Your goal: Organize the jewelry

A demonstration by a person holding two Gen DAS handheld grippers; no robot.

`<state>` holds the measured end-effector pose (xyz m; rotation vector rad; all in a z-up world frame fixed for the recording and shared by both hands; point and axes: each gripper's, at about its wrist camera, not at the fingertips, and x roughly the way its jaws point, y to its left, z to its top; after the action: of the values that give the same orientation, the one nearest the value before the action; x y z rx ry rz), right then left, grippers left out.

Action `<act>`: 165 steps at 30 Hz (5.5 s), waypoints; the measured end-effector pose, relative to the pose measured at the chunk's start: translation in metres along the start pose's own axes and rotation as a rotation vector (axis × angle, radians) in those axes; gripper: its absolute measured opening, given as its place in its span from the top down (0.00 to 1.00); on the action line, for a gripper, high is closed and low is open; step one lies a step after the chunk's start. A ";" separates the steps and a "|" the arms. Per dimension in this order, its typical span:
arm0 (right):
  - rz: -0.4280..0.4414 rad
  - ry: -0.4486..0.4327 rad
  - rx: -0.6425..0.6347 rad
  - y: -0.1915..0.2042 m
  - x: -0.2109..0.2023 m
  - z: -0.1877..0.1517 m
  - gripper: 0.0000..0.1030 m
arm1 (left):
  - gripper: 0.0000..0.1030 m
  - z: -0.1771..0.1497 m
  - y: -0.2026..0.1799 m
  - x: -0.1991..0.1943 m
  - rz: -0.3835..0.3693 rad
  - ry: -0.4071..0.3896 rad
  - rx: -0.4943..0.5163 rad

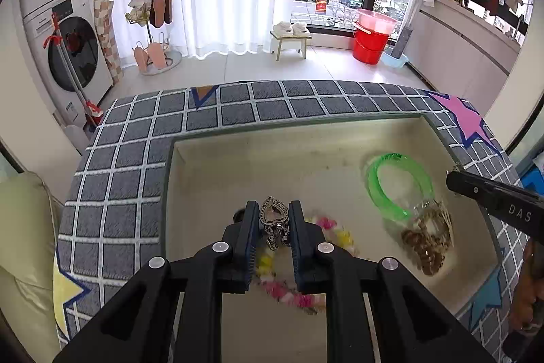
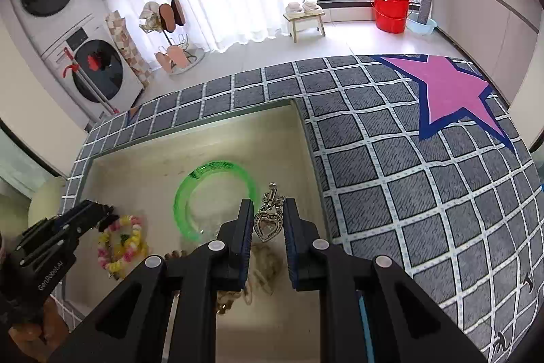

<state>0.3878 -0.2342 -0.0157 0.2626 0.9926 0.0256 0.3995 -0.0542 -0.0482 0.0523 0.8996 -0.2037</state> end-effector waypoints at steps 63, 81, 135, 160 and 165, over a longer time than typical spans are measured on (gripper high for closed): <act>0.019 -0.024 -0.034 0.018 -0.036 -0.019 0.39 | 0.68 -0.007 -0.019 -0.035 0.083 -0.099 0.094; 0.005 0.039 -0.079 0.033 -0.034 -0.026 0.22 | 0.00 -0.018 -0.013 -0.048 0.137 -0.105 0.088; -0.011 -0.056 -0.124 0.050 -0.117 -0.134 0.00 | 0.00 -0.136 -0.005 -0.138 0.124 -0.053 -0.006; -0.073 -0.310 -0.134 0.052 -0.169 -0.179 0.00 | 0.00 -0.177 -0.013 -0.176 0.171 -0.215 -0.032; -0.070 -0.311 -0.140 0.054 -0.169 -0.180 0.00 | 0.00 -0.177 -0.012 -0.177 0.174 -0.217 -0.043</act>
<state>0.1514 -0.1684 0.0429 0.0983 0.6868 -0.0094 0.1539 -0.0154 -0.0197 0.0674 0.6783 -0.0266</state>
